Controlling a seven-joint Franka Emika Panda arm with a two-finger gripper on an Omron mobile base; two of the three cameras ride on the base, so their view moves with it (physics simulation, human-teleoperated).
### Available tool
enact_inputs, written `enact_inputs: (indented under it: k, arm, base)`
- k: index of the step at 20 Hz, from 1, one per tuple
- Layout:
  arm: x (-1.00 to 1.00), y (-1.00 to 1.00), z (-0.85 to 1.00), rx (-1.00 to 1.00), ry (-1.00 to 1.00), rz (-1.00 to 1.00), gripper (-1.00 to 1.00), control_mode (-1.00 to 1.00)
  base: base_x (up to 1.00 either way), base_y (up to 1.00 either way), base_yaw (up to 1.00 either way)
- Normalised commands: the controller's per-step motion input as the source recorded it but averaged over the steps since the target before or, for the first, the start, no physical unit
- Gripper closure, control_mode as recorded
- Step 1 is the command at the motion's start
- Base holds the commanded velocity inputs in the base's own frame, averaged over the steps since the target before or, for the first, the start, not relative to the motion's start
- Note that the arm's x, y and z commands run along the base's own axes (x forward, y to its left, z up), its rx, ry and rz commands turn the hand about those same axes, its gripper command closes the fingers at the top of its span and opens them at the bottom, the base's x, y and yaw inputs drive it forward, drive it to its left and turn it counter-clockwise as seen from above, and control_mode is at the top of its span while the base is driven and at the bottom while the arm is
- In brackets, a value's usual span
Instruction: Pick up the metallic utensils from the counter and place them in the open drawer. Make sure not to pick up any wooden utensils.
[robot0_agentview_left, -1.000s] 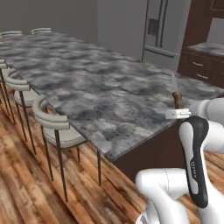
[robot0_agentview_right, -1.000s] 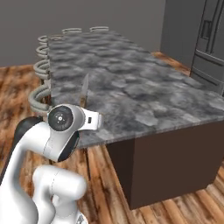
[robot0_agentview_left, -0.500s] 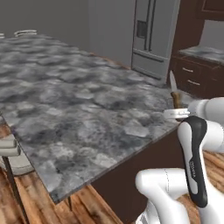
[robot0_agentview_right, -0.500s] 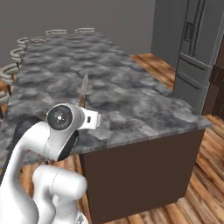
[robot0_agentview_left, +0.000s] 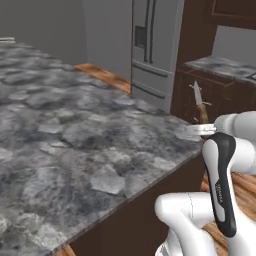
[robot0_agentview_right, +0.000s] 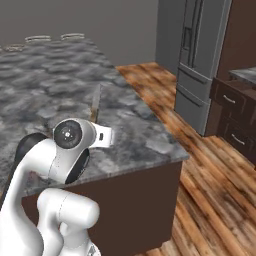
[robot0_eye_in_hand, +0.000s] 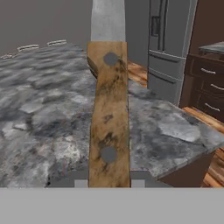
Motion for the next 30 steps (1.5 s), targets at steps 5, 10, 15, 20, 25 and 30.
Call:
enact_inputs:
  k: [5, 10, 15, 20, 25, 30]
  arm:
    - [0.0, 0.0, 0.0, 0.0, 0.0, 0.0, 1.0, 1.0]
    - [0.0, 0.0, 0.0, 0.0, 0.0, 0.0, 1.0, 1.0]
    - [0.0, 0.0, 0.0, 0.0, 0.0, 0.0, 1.0, 1.0]
    - [0.0, 0.0, 0.0, 0.0, 0.0, 0.0, 1.0, 1.0]
    - [0.0, 0.0, 0.0, 0.0, 0.0, 0.0, 1.0, 1.0]
    - [0.0, 0.0, 0.0, 0.0, 0.0, 0.0, 1.0, 1.0]
  base:
    - [0.53, -1.0, 0.0]
    - [0.81, -1.0, 0.0]
    - [1.0, -1.0, 0.0]
    - [1.0, -1.0, 0.0]
    - [1.0, -1.0, 0.02]
    - [0.14, -1.0, 0.12]
